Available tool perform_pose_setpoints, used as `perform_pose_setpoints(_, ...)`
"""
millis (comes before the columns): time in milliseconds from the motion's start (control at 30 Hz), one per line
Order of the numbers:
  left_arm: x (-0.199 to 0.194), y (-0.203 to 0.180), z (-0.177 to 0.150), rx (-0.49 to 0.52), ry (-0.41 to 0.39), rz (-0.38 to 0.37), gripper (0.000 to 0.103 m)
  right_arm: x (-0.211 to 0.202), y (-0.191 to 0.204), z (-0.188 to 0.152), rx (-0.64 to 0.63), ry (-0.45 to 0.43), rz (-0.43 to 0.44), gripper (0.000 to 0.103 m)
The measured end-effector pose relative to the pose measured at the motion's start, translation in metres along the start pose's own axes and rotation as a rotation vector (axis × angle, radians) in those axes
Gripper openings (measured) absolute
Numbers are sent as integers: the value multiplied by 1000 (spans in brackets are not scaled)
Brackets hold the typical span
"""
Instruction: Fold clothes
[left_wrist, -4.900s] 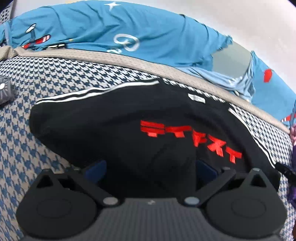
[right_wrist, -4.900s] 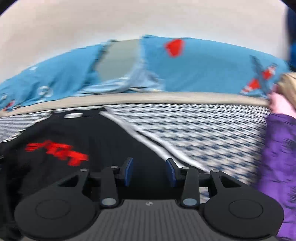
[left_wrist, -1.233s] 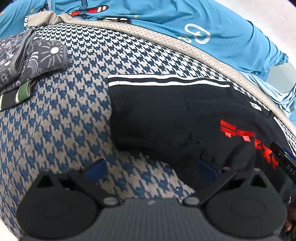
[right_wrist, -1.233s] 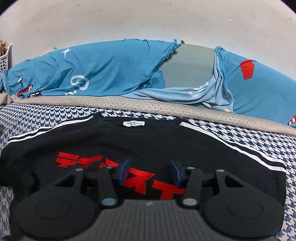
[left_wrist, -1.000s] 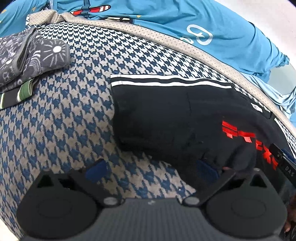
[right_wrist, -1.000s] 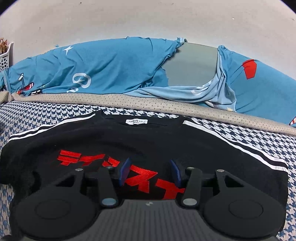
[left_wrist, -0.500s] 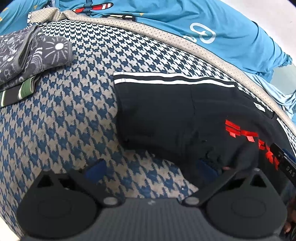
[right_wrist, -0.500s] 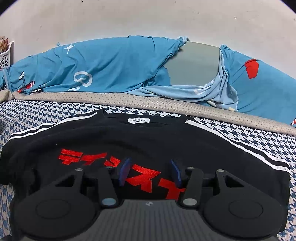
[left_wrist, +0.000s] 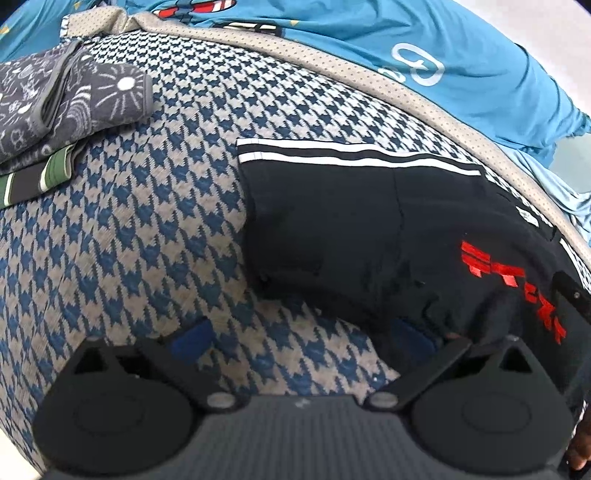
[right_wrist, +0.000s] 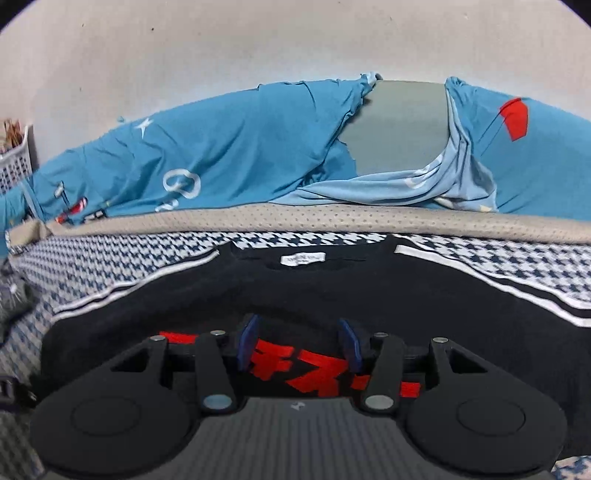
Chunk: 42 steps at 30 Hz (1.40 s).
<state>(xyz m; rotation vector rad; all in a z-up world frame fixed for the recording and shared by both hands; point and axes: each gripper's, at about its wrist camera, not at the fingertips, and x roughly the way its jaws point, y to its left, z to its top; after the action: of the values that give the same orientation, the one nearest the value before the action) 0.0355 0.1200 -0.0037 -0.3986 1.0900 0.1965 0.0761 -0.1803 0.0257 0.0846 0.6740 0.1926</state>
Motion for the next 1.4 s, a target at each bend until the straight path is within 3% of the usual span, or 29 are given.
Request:
perform_pose_setpoints(300, -2, 14, 8, -49, -13, 10, 103, 10, 10, 9, 30, 22, 107, 47)
perform_pose_setpoints(600, -1, 24, 9, -104, -19, 24, 103, 48, 42, 36, -63, 19, 173, 47)
perform_pose_setpoints(1067, 4, 23, 13, -111, -5, 16, 103, 127, 72, 50, -213, 84, 115, 47)
perform_pose_setpoints(1133, 4, 23, 13, -112, -4, 15, 103, 131, 77, 48, -268, 75, 117, 39)
perform_pose_setpoints(1200, 4, 23, 13, -109, -4, 16, 103, 133, 83, 48, -322, 64, 105, 18)
perform_pose_setpoints(1233, 4, 23, 13, -108, -4, 17, 103, 134, 85, 48, -343, 60, 108, 13)
perform_pose_setpoints(1400, 6, 22, 13, -106, -4, 25, 103, 138, 89, 55, -355, 19, 98, 8)
